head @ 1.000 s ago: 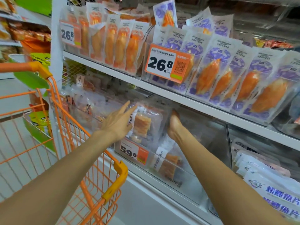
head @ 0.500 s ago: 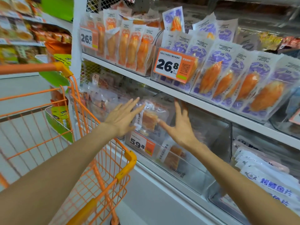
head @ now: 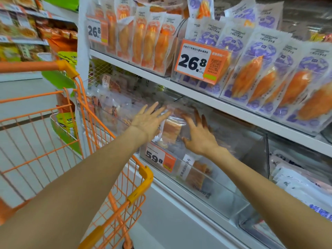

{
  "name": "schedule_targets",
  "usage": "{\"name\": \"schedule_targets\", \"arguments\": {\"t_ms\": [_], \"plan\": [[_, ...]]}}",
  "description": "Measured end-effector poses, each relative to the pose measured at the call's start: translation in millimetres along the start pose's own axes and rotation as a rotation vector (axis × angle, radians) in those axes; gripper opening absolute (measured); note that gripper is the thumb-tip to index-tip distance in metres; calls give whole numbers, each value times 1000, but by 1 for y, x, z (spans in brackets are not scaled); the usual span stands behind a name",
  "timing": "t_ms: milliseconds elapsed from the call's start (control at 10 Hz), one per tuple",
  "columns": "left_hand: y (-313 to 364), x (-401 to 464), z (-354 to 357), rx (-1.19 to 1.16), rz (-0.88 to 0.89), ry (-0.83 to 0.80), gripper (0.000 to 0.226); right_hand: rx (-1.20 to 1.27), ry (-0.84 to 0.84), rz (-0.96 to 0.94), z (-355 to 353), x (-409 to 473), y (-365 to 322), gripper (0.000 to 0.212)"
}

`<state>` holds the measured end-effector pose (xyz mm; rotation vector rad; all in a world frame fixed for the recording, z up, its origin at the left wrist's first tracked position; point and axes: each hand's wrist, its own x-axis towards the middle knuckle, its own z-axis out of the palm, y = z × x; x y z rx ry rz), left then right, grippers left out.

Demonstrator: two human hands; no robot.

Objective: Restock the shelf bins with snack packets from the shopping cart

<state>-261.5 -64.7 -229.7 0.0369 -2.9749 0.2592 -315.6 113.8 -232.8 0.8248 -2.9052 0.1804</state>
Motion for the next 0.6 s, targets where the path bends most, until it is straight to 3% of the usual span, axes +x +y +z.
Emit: {"name": "schedule_targets", "arguments": {"t_ms": [100, 200, 300, 500, 600], "plan": [[0, -13, -12, -57, -34, 79, 74, -62, 102, -149, -17, -22, -3, 67], [4, -35, -14, -54, -2, 29, 73, -153, 54, -388, -15, -51, -4, 61], [6, -37, -8, -37, 4, -81, 70, -235, -63, -376, -6, -47, 3, 68], [8, -13, 5, -50, 6, -97, 73, -282, -64, -341, 8, -33, 11, 69], [7, -26, 9, -167, -46, -28, 71, -266, -45, -356, 3, -43, 5, 72]]}}
